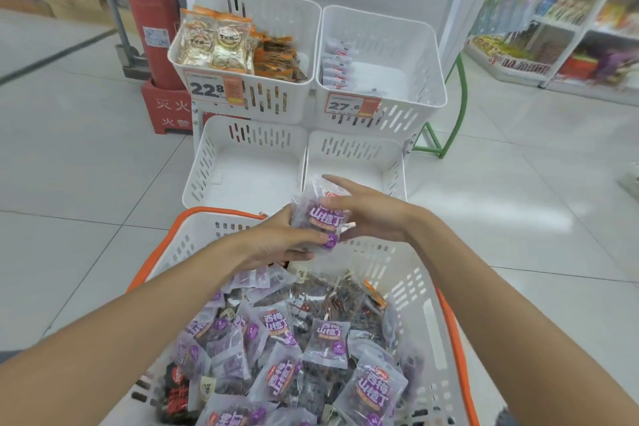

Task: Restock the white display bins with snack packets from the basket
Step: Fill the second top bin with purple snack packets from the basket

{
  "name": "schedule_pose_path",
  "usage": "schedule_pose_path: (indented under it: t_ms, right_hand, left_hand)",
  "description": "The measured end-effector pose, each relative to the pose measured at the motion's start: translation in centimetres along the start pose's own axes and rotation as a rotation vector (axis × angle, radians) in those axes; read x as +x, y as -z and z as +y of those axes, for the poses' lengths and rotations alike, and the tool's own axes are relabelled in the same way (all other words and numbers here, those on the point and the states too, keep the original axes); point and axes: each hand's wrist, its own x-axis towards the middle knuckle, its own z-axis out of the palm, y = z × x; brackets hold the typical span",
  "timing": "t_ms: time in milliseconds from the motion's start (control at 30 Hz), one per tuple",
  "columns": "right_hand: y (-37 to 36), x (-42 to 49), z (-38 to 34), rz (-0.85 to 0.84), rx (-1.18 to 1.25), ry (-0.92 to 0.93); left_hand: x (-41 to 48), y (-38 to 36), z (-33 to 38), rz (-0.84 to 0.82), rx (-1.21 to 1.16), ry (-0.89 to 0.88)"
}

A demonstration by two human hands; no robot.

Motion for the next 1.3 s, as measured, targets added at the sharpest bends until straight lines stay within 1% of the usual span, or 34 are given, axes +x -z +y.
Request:
schedule_pose_path:
  t_ms: [33, 67, 167, 333, 400, 500, 567, 600, 633, 667, 700, 767, 800, 833, 867, 900, 933, 1033, 1067, 1133, 1233, 1300]
  right_hand:
    - [0.9, -0.2, -0.6, -0.08, -0.007, 0.011]
    - [1.9, -0.3, -1.4, -0.099, -0.045, 0.044]
    - [4.7, -0.7, -4.9, 0.014, -0.112, 0.139]
    - [11.7, -0.6, -11.1, 0.106, -0.139, 0.274]
    - [15.0, 0.1, -13.3, 0.227, -0.081, 0.312]
    - [19.0, 2.0, -15.7, 0.499, -0.08, 0.417]
    - [21.9, 4.3, -16.0, 0.691, -0.19, 0.472]
    - [23.4, 5.9, -15.8, 0.763, -0.273, 0.476]
    - [24.4, 7.5, -15.4, 0.795, -0.364, 0.466]
    - [25.3, 9.5, -14.6, 0.773, -0.439, 0.445]
    - [25.9, 11.6, -13.4, 0.703, -0.478, 0.403]
    - [25.3, 14.6, -11.6, 0.47, -0.541, 0.234]
    - [25.1, 15.6, -11.0, 0.345, -0.531, 0.129]
    - [25.2, 16.2, -10.6, 0.253, -0.454, 0.06]
    - [25.5, 16.4, -10.4, 0.209, -0.374, 0.037]
    - [25.8, 16.6, -10.3, 0.198, -0.33, 0.056]
    - [26.0, 16.8, -10.2, 0.224, -0.35, 0.097]
    - [25.3, 17.9, -9.9, 0.405, -0.632, 0.267]
    - [25.1, 18.3, -9.6, 0.424, -0.654, 0.299]
    - [24.7, 18.0, -9.7, 0.389, -0.546, 0.255]
    - [25.1, 16.6, -10.1, 0.299, -0.448, 0.101]
    - [25.0, 16.1, -10.0, 0.306, -0.462, 0.113]
  left_hand:
    - [0.7, 0.1, 0.9, -0.002, 0.047, -0.024]
    - [1.1, -0.1, 2.2, 0.008, 0.092, -0.054]
    - [2.9, -0.3, 7.4, 0.03, 0.268, -0.179]
    - [6.7, -1.1, 18.5, 0.032, 0.548, -0.404]
    - [9.2, -0.9, 22.6, 0.084, 0.655, -0.48]
    - [13.4, 1.1, 26.5, 0.273, 0.968, -0.557]
    - [16.1, 3.4, 26.8, 0.391, 1.241, -0.485]
    - [17.2, 4.5, 26.3, 0.418, 1.35, -0.436]
    - [18.3, 5.5, 25.5, 0.425, 1.426, -0.401]
    - [19.1, 6.3, 24.6, 0.421, 1.475, -0.393]
    - [19.7, 6.9, 23.7, 0.417, 1.502, -0.405]
    - [20.4, 7.7, 22.6, 0.423, 1.502, -0.436]
    - [20.6, 7.9, 22.4, 0.426, 1.489, -0.446]
    - [20.6, 8.0, 22.3, 0.428, 1.478, -0.453]
    - [20.6, 8.0, 22.2, 0.43, 1.466, -0.458]
    - [20.5, 7.9, 22.2, 0.43, 1.456, -0.465]
    - [20.5, 7.9, 22.2, 0.425, 1.44, -0.474]
    - [20.2, 7.7, 22.1, 0.412, 1.381, -0.481]
    - [20.0, 7.6, 22.1, 0.416, 1.371, -0.483]
    - [19.7, 7.3, 22.2, 0.426, 1.353, -0.489]
    - [19.1, 6.8, 22.4, 0.432, 1.299, -0.505]
    - [18.8, 6.5, 22.5, 0.429, 1.283, -0.508]
